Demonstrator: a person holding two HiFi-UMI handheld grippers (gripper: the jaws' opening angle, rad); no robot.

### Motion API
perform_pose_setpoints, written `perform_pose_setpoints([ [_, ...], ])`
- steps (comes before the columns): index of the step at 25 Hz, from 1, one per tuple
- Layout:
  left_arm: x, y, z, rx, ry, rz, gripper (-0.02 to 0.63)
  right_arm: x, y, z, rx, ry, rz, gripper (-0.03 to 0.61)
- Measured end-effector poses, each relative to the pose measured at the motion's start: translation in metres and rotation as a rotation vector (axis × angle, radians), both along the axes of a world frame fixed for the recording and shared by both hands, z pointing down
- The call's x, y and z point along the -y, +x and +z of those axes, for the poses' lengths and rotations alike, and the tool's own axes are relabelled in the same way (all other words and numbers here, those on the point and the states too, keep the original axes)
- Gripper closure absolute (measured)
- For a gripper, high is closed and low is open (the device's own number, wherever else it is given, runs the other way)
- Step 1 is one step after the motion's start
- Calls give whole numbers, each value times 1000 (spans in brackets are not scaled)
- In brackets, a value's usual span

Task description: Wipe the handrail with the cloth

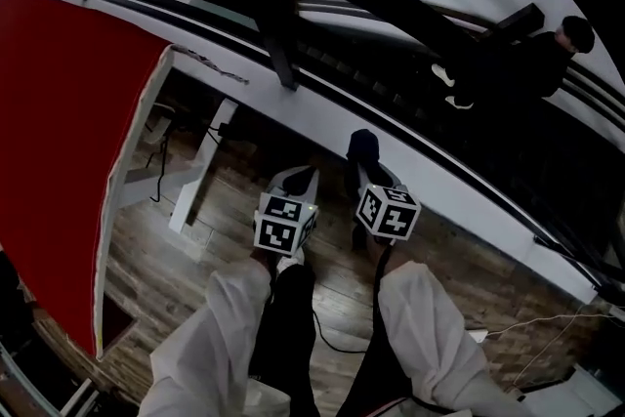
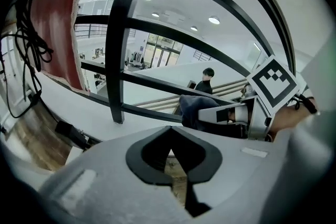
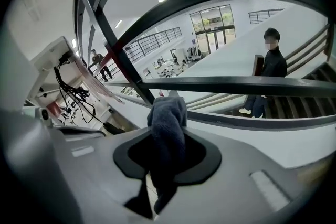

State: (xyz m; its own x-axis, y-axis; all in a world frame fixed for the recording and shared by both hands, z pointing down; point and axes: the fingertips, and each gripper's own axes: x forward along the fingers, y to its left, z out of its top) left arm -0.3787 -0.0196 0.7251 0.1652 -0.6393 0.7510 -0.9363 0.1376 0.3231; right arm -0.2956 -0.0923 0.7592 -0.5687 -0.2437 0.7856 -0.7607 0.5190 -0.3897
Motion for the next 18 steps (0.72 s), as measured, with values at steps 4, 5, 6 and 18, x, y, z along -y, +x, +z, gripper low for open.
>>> perform_pose_setpoints([
  [4, 3, -30, 20, -5, -1, -5, 611, 3, -34, 21, -13, -1, -6, 495],
  [5, 4, -38, 25, -3, 0, -5, 611, 5, -41, 27, -16, -1, -6, 495],
  [6, 5, -44, 31, 0, 2, -4, 611, 8, -49, 33, -18, 0, -6, 495],
  [18, 14, -99, 101, 33, -10, 31, 611, 32, -125, 100, -36, 59, -114, 495],
])
